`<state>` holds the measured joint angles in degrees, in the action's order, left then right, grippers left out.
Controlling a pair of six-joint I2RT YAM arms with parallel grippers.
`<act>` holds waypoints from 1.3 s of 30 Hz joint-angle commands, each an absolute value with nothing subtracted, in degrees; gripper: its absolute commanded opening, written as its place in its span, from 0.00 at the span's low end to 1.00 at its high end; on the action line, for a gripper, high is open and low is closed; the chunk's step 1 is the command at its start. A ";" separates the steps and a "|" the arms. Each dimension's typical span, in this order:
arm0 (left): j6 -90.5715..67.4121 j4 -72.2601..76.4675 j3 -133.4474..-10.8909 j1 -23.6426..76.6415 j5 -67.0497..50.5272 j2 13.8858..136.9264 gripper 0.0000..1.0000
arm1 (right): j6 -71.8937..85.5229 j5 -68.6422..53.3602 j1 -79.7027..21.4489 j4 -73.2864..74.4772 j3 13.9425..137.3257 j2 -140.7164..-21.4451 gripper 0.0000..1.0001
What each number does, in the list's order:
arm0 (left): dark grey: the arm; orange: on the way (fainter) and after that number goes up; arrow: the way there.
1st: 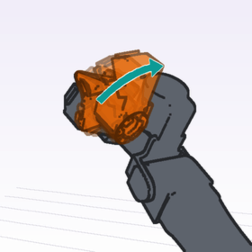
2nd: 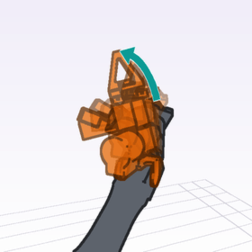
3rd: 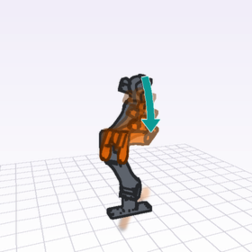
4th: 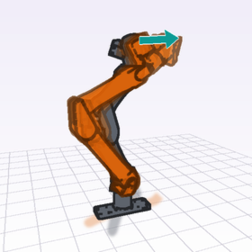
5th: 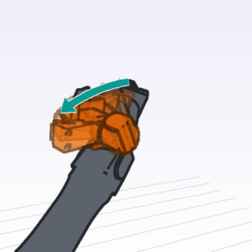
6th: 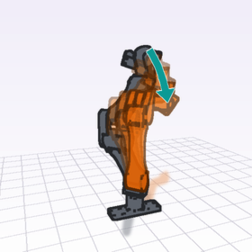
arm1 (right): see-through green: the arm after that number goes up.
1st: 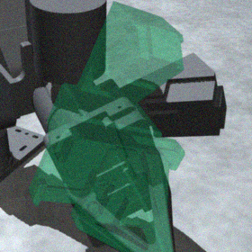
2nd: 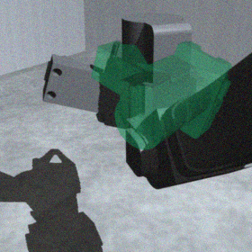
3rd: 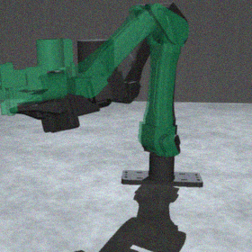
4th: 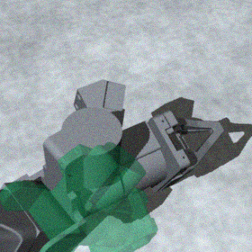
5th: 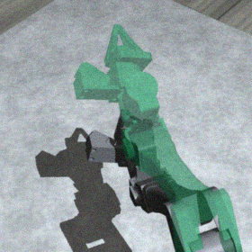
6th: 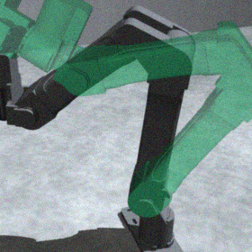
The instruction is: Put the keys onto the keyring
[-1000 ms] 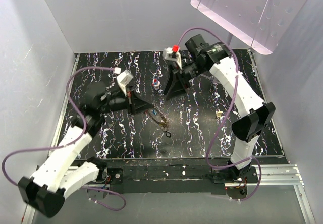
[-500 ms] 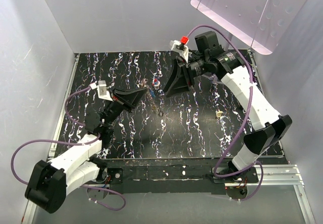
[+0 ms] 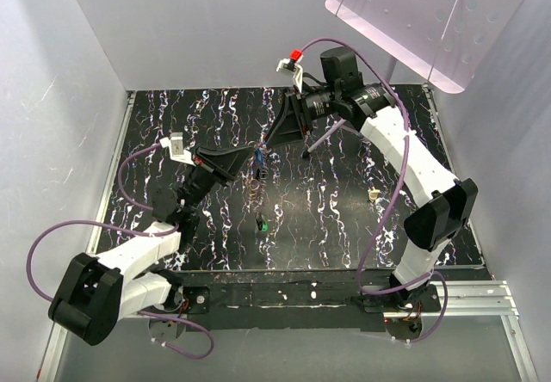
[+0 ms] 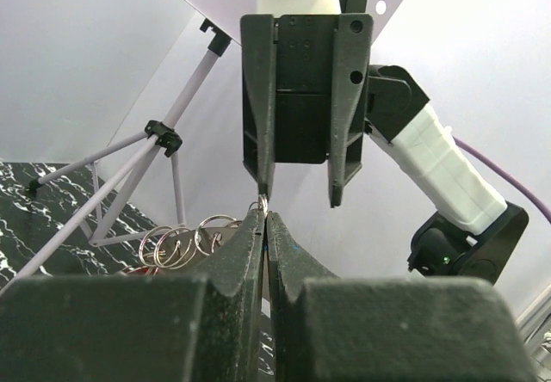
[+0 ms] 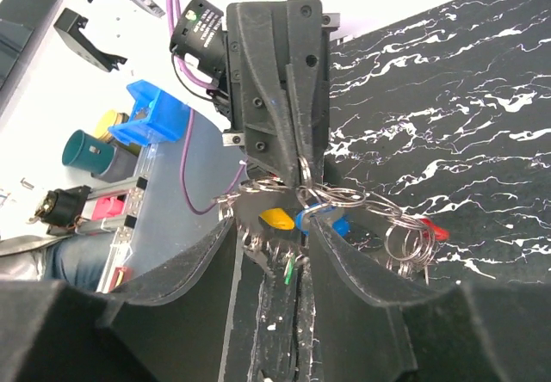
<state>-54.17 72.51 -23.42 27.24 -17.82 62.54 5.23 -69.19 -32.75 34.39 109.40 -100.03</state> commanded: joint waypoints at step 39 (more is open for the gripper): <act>-60.56 88.33 -30.50 27.60 -21.62 64.25 0.00 | 14.50 -68.56 -32.17 25.14 105.47 -97.03 0.36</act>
